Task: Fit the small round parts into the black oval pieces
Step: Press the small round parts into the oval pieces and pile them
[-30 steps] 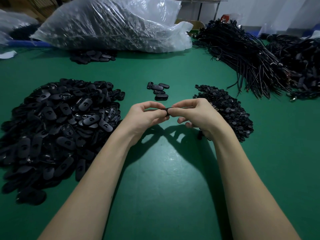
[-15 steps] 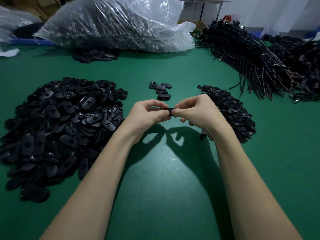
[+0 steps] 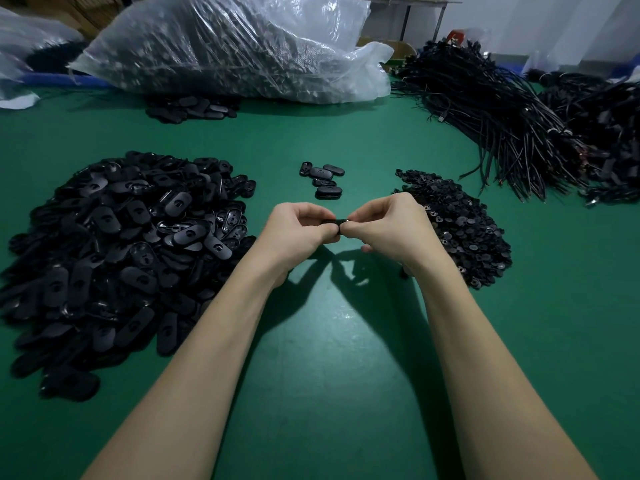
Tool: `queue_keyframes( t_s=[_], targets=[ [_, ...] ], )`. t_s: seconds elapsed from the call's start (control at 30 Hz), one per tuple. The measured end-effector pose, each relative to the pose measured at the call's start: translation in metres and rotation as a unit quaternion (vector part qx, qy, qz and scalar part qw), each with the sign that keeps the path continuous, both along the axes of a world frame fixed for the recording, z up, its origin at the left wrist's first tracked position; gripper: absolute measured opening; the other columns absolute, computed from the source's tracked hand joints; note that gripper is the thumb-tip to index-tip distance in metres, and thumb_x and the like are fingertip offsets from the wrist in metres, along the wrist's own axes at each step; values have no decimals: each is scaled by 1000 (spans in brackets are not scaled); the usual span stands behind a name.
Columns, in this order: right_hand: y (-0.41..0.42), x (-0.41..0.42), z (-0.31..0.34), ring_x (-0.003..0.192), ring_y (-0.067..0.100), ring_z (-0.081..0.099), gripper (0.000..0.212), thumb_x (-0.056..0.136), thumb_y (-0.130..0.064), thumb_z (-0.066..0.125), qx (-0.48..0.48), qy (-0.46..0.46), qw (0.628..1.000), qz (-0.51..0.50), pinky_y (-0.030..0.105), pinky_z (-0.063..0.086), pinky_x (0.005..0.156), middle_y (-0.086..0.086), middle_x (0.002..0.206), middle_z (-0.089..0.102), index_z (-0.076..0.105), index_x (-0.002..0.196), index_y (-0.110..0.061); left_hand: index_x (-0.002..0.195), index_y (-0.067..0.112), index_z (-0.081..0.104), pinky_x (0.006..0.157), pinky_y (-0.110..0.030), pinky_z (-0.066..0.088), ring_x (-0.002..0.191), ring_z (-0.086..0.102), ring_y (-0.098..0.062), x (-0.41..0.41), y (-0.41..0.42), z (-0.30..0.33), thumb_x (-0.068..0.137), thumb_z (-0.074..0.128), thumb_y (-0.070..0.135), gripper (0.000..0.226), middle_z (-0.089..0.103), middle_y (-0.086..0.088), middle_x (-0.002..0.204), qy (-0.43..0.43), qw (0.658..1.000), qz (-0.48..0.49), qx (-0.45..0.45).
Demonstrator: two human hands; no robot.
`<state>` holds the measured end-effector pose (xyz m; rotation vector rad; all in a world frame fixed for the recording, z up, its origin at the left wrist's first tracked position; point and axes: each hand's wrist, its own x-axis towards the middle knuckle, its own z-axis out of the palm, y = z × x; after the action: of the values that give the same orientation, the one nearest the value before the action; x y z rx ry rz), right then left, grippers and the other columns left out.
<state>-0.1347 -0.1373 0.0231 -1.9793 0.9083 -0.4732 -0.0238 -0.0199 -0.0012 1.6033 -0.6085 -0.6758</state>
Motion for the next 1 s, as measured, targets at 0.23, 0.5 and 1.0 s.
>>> queue_keyframes(
  t_s=[0.23, 0.5, 1.0],
  targets=[
    [3, 1, -4, 55, 6, 67, 6, 83, -15, 82, 65, -49, 996, 36, 21, 56, 57, -3, 72, 75, 76, 83, -17, 93, 10, 70, 83, -26, 59, 84, 77, -18, 6, 3, -2, 87, 74, 2, 11, 78, -8, 88, 32, 999, 10, -37],
    [-18, 25, -2, 55, 0, 65, 5, 86, -27, 78, -8, -48, 999, -24, 17, 52, 59, -8, 79, 78, 77, 90, -28, 97, 8, 63, 70, -26, 61, 70, 74, -16, 10, -4, -6, 93, 69, 7, 7, 69, -5, 87, 65, 995, 60, -42],
    [-32, 80, 30, 81, 18, 75, 11, 90, -27, 64, -148, 105, 980, 80, 36, 64, 76, 0, 83, 77, 74, 87, -25, 95, 15, 64, 55, -19, 52, 68, 64, -13, 4, -3, 2, 95, 66, 21, 6, 69, -4, 92, 21, 999, -7, 32]
  ],
)
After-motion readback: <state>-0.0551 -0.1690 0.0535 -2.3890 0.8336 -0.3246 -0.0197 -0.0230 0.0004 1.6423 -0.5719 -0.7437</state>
